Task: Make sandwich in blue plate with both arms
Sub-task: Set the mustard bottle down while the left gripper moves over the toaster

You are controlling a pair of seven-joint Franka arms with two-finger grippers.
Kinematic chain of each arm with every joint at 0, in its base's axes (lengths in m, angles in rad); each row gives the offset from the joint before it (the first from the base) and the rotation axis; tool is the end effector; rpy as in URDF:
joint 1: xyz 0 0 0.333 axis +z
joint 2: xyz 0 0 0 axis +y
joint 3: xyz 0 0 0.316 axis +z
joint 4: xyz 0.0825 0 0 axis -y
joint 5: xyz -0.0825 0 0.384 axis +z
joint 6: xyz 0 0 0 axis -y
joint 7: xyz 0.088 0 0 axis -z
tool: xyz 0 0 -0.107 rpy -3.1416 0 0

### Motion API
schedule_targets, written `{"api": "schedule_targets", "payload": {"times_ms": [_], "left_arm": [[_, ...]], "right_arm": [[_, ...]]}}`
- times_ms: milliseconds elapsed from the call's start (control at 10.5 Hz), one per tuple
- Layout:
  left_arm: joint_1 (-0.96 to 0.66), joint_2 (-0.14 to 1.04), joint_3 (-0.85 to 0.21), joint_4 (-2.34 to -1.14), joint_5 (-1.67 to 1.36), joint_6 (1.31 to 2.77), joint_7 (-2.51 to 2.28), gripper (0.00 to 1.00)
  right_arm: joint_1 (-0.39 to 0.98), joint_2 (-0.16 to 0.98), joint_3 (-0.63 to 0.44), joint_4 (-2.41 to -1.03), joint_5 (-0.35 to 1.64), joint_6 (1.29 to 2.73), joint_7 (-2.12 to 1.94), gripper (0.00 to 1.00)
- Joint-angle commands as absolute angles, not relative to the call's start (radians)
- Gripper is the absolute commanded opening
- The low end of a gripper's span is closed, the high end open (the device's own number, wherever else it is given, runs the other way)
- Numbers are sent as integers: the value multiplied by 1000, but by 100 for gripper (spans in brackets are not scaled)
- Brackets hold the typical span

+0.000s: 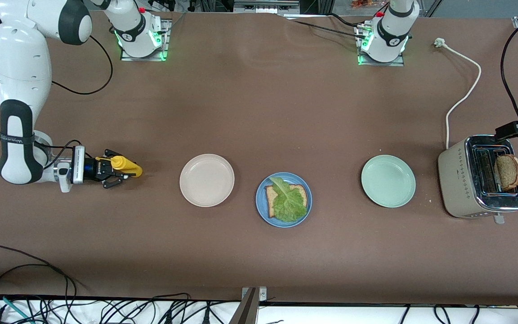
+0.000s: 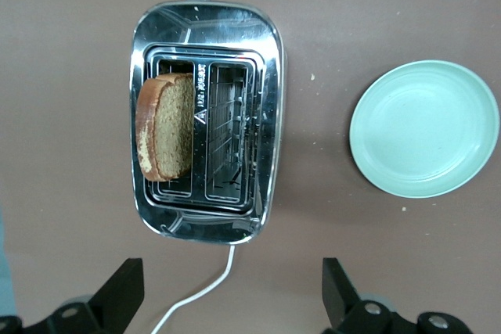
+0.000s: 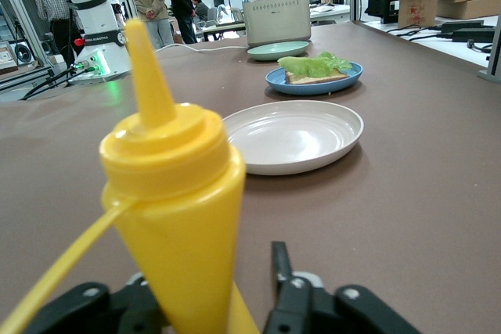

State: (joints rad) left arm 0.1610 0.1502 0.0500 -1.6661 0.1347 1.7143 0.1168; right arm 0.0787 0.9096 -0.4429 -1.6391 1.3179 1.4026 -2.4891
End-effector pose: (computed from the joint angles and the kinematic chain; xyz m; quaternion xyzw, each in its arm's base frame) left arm 0.5827 0.1360 0.5054 -0.9957 -0.0338 0.0615 0.0605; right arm 0.6033 -0.0782 0.1173 -0.5847 -0.5710 -0.3518 0.4564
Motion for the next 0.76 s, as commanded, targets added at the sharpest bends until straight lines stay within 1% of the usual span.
{"api": "schedule_targets", "payload": {"times_ms": [0,95,190,380,666], "left_arm": [[224,222,43,-1681,160,1796,228,100],[242,236,43,-1695,155,1828,301,100],[270,251,43,-1707,150,1873,364,100],[323,303,43,-1715,83,1943,539,100],[351,347,43,-1712,67,1977,577,100]], "right_arm": [[66,923,-439,-1612,1336,1378,-2473,89],[66,923,-439,-1612,1335,1376,-2461,97],[48,923,-440,-1611,1328,1359,-2456,99],[20,923,-442,-1611,1301,1335,-2453,100],[-32,923,-442,-1579,1234,1333,-2453,100]]}}
